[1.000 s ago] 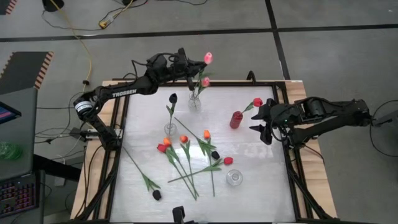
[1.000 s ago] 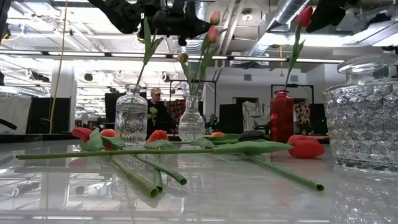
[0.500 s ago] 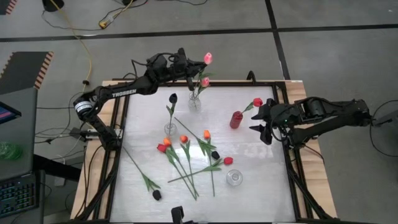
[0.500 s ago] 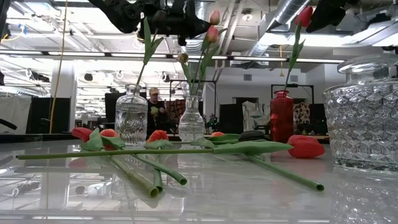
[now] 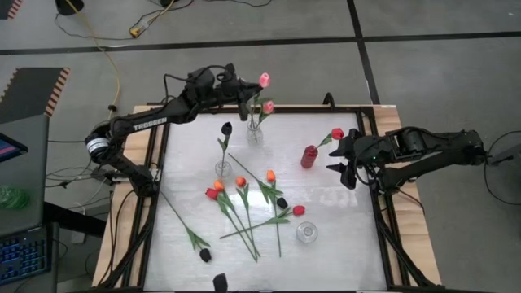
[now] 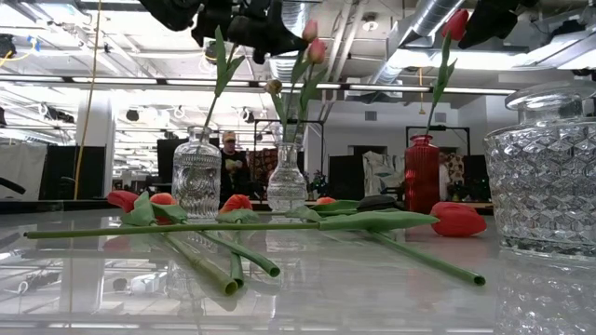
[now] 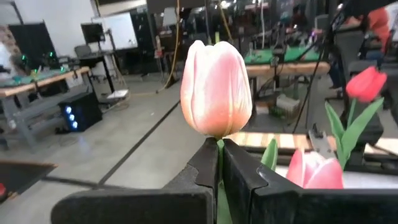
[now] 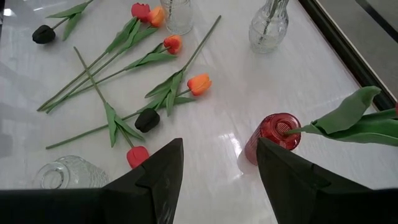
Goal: Sort flowers into vase by color
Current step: Put the pink tulip into the top transparent vase
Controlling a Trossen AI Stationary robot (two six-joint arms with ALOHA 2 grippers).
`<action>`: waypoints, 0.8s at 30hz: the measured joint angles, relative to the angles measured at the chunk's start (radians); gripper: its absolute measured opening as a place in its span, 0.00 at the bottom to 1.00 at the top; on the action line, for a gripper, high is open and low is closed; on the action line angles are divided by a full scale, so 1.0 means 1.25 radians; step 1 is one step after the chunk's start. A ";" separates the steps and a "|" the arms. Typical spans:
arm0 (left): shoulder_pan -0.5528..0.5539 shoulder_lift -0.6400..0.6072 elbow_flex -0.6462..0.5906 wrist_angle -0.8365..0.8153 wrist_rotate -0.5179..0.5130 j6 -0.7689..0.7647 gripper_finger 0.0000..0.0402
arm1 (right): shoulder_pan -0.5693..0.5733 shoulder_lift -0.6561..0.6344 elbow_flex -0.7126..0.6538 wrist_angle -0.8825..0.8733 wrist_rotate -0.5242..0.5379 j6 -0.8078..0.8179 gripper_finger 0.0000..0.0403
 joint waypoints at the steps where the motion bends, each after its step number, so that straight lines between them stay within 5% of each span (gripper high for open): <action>1: 0.000 -0.002 0.000 -0.012 -0.001 0.000 0.00 | 0.000 0.000 0.000 0.000 0.000 0.000 0.57; 11: 0.001 -0.002 0.000 -0.063 -0.056 0.000 0.02 | 0.000 0.000 0.000 0.000 0.000 0.000 0.57; 24: 0.001 -0.013 0.000 -0.111 -0.057 0.041 0.34 | 0.000 0.000 0.000 0.000 0.000 0.000 0.57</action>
